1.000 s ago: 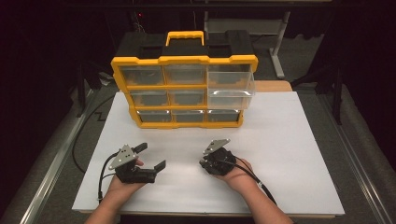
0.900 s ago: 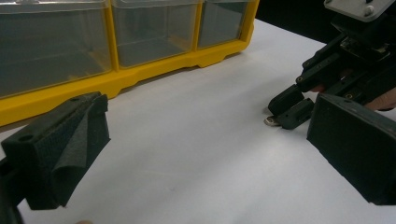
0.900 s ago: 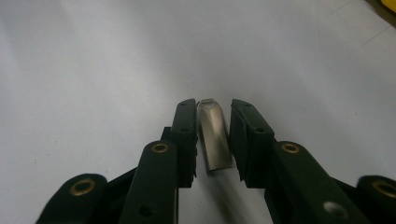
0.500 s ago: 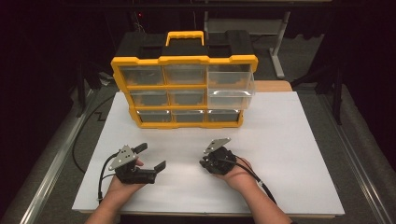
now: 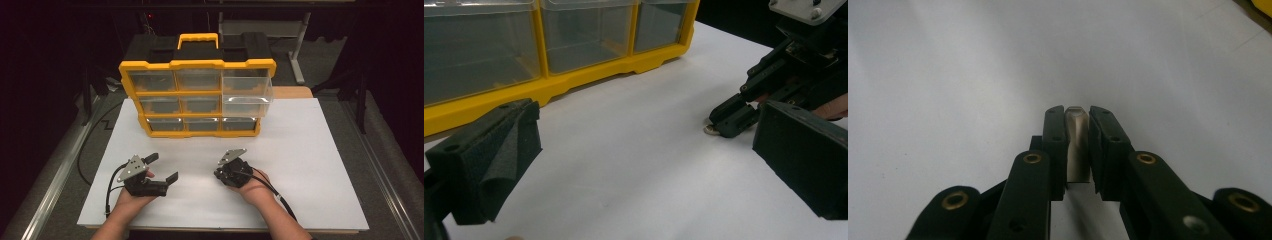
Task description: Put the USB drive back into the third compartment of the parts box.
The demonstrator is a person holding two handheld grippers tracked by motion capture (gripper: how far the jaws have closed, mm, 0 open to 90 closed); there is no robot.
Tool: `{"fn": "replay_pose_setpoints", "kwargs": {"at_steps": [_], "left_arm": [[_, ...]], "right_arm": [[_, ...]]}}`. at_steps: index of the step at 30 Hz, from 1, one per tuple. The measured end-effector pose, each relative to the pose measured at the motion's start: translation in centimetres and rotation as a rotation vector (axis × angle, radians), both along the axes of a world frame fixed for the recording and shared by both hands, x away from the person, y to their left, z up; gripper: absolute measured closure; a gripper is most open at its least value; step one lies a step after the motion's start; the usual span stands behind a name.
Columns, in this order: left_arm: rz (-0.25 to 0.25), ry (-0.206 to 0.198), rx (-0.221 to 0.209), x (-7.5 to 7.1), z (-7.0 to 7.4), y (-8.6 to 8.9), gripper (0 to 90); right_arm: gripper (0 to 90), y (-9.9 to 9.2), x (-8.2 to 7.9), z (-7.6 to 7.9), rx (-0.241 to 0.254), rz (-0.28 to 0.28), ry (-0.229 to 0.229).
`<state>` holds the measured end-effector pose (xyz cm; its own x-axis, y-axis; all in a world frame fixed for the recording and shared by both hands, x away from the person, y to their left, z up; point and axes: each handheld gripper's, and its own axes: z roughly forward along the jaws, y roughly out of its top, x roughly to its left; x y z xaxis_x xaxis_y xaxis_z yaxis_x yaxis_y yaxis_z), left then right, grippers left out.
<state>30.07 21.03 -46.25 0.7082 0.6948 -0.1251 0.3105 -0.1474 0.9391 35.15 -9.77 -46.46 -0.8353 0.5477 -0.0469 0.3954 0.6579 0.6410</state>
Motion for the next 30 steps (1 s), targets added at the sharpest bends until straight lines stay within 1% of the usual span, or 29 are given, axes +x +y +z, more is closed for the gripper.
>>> {"fn": "replay_pose_setpoints", "kwargs": {"at_steps": [4, 5, 11, 15, 20, 26, 27, 30], "left_arm": [[0.002, 0.000, -0.003, 0.1, 0.0, 0.1, 0.2], [0.003, 0.000, -0.004, 0.1, 0.0, 0.1, 0.2], [0.003, 0.001, 0.000, 0.0, 0.0, 0.1, 0.2], [0.003, 0.001, 0.000, 0.0, 0.0, 0.1, 0.2], [0.003, -0.002, -0.002, -0.1, 0.0, 0.1, 0.2], [0.002, -0.005, -0.005, 0.0, 0.0, 0.1, 0.2], [0.002, -0.006, -0.006, 0.0, 0.0, 0.1, 0.2], [0.001, -0.006, -0.005, 0.0, 0.0, 0.0, 0.2]], "right_arm": [[80.1, 0.0, 0.0, 0.2, -0.009, 0.011, -0.006], [80.1, 0.0, -0.1, 0.3, -0.017, 0.008, -0.015], [80.1, -0.6, -0.3, 1.1, -0.011, 0.019, -0.023], [80.1, -1.3, -0.6, 1.7, -0.012, 0.015, -0.030], [80.1, -2.2, -0.8, 2.2, -0.013, 0.006, -0.021], [80.1, -3.4, -1.1, 2.4, -0.016, 0.001, -0.009], [80.1, -3.6, -1.1, 2.4, -0.022, -0.003, -0.014], [80.1, -4.1, -1.2, 2.4, -0.023, -0.009, -0.009]]}}
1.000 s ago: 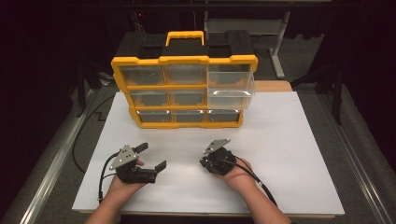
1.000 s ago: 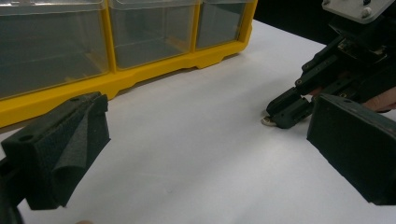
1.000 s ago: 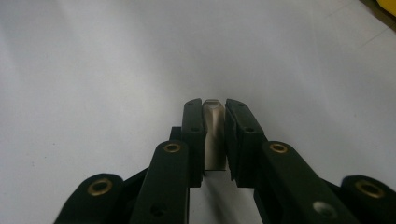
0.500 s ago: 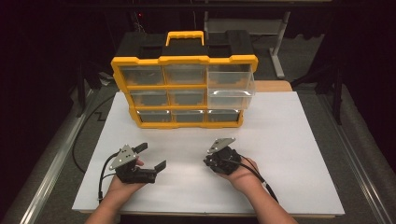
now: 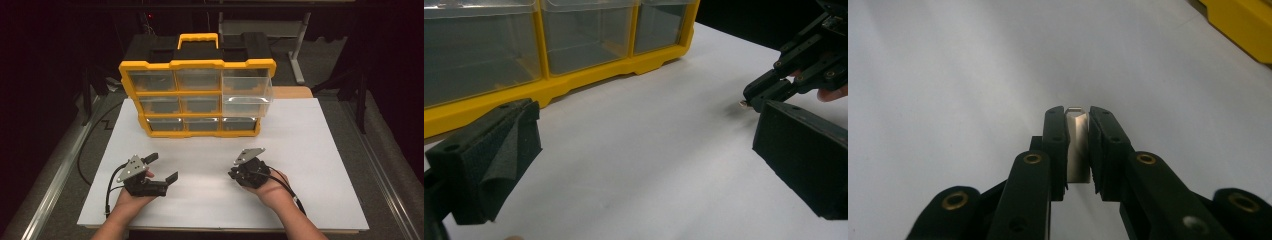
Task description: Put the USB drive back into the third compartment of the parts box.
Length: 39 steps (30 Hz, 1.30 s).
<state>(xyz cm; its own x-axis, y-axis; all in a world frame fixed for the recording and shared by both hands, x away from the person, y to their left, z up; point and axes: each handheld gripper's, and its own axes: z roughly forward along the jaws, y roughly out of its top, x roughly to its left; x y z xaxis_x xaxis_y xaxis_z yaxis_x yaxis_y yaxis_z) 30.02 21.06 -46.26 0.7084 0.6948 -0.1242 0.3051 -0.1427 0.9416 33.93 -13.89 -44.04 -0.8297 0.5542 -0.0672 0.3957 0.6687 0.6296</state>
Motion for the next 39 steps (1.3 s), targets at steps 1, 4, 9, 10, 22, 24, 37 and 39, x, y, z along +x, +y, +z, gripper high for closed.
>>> {"fn": "replay_pose_setpoints", "kwargs": {"at_steps": [1, 4, 9, 10, 22, 24, 37, 39], "left_arm": [[0.000, 0.000, 0.000, 0.0, 0.0, 0.0, 0.2], [0.000, 0.000, -0.001, 0.0, 0.0, 0.0, 0.2], [0.000, -0.001, -0.002, 0.0, 0.0, 0.0, 0.2], [-0.001, -0.001, -0.002, 0.0, 0.0, 0.0, 0.2], [-0.002, -0.002, -0.001, 0.0, 0.0, 0.0, 0.2], [-0.003, -0.002, 0.000, 0.0, 0.0, 0.0, 0.2], [-0.003, 0.000, -0.001, 0.0, 0.0, -0.1, 0.2], [-0.005, -0.001, 0.000, 0.0, 0.0, -0.1, 0.2]], "right_arm": [[80.1, -0.2, 0.0, 0.0, 0.000, -0.003, 0.001], [80.1, -0.8, -0.2, 0.1, -0.001, -0.013, 0.006], [80.1, -1.7, -0.4, 0.1, -0.007, -0.025, 0.013], [80.1, -1.9, -0.5, 0.0, -0.008, -0.027, 0.016], [80.1, -4.2, -1.0, 0.0, -0.011, -0.054, 0.026], [80.1, -4.7, -1.1, 0.0, -0.008, -0.063, 0.029], [80.0, -5.2, -1.2, 0.4, -0.020, -0.050, 0.047], [80.0, -5.1, -1.1, 0.6, -0.027, -0.036, 0.054]]}}
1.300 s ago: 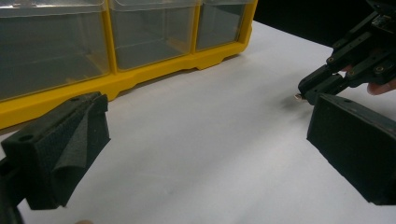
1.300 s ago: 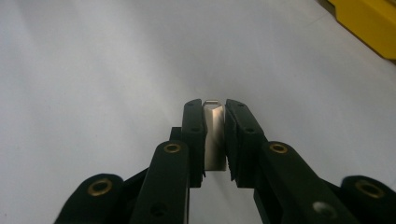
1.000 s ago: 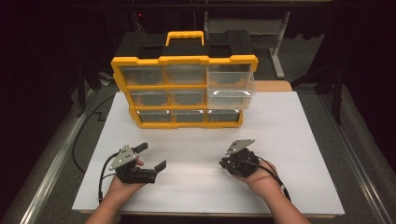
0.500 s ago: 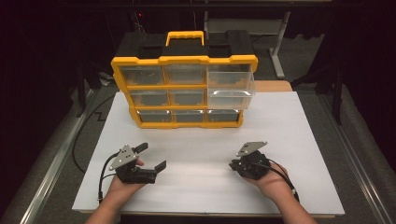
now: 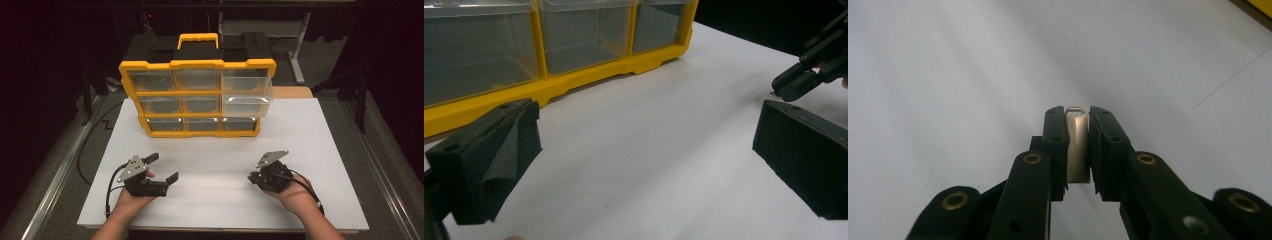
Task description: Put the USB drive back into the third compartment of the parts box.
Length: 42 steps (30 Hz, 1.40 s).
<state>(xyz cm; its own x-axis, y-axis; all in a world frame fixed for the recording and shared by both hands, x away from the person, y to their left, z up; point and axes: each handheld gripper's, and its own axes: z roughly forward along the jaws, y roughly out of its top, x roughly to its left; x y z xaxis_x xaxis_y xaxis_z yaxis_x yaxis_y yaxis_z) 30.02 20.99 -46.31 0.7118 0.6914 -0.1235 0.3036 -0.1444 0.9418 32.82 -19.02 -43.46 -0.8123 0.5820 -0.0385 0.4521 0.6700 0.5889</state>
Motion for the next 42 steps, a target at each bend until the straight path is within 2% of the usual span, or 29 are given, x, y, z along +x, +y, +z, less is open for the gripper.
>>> {"fn": "replay_pose_setpoints", "kwargs": {"at_steps": [20, 42], "left_arm": [[-0.006, -0.013, -0.007, -0.1, 0.0, 0.0, 0.2], [-0.014, -0.017, -0.007, 0.0, 0.0, -0.1, 0.2]], "right_arm": [[80.0, 0.9, 0.6, 0.5, -0.109, 0.076, 0.131], [80.0, 0.4, 0.8, 1.6, -0.189, 0.126, 0.200]]}}
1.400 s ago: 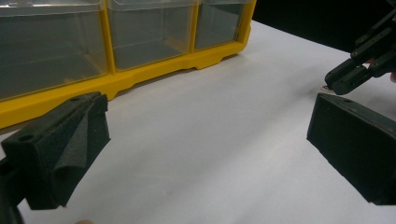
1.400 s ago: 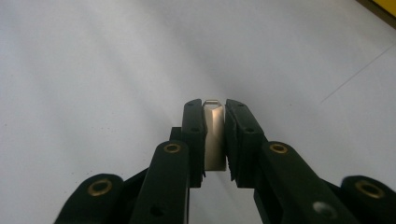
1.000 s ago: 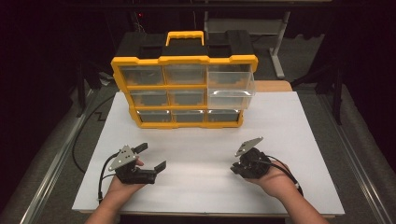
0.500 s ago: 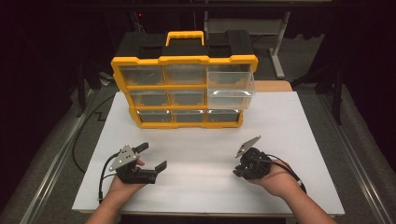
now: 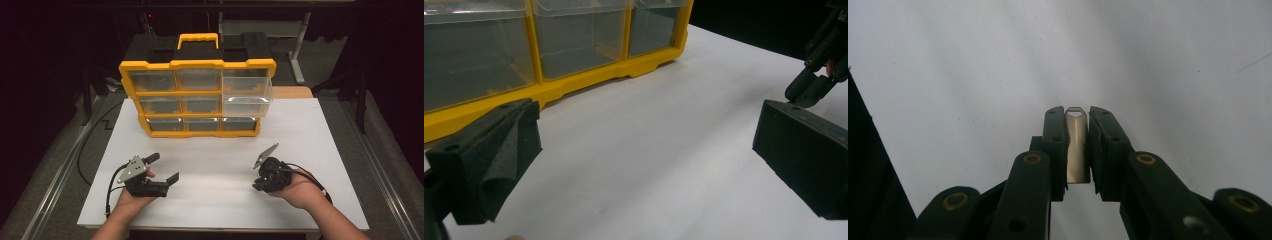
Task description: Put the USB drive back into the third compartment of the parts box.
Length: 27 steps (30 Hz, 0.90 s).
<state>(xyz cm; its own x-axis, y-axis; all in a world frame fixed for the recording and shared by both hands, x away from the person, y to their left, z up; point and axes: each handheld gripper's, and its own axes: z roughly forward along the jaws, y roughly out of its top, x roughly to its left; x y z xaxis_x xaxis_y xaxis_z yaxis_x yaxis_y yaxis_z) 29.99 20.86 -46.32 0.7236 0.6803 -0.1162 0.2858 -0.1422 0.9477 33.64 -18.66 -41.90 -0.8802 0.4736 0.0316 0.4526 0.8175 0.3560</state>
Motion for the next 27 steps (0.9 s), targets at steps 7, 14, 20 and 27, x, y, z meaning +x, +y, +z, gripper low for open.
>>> {"fn": "replay_pose_setpoints", "kwargs": {"at_steps": [7, 14, 20, 27], "left_arm": [[-0.003, -0.005, 0.001, -0.1, 0.0, 0.0, 0.2], [-0.007, -0.007, 0.010, -0.1, 0.0, -0.1, 0.2], [-0.006, -0.006, 0.010, -0.1, 0.0, -0.2, 0.2], [-0.008, -0.007, 0.012, -0.1, 0.0, -0.2, 0.2]], "right_arm": [[80.0, 0.0, 0.1, 0.7, -0.010, 0.017, 0.015], [80.0, 0.0, 0.2, 1.4, -0.021, 0.033, 0.029], [80.0, 0.0, 0.1, 2.1, -0.037, 0.036, 0.027], [80.0, 0.1, 0.0, 3.2, -0.055, 0.054, 0.026]]}}
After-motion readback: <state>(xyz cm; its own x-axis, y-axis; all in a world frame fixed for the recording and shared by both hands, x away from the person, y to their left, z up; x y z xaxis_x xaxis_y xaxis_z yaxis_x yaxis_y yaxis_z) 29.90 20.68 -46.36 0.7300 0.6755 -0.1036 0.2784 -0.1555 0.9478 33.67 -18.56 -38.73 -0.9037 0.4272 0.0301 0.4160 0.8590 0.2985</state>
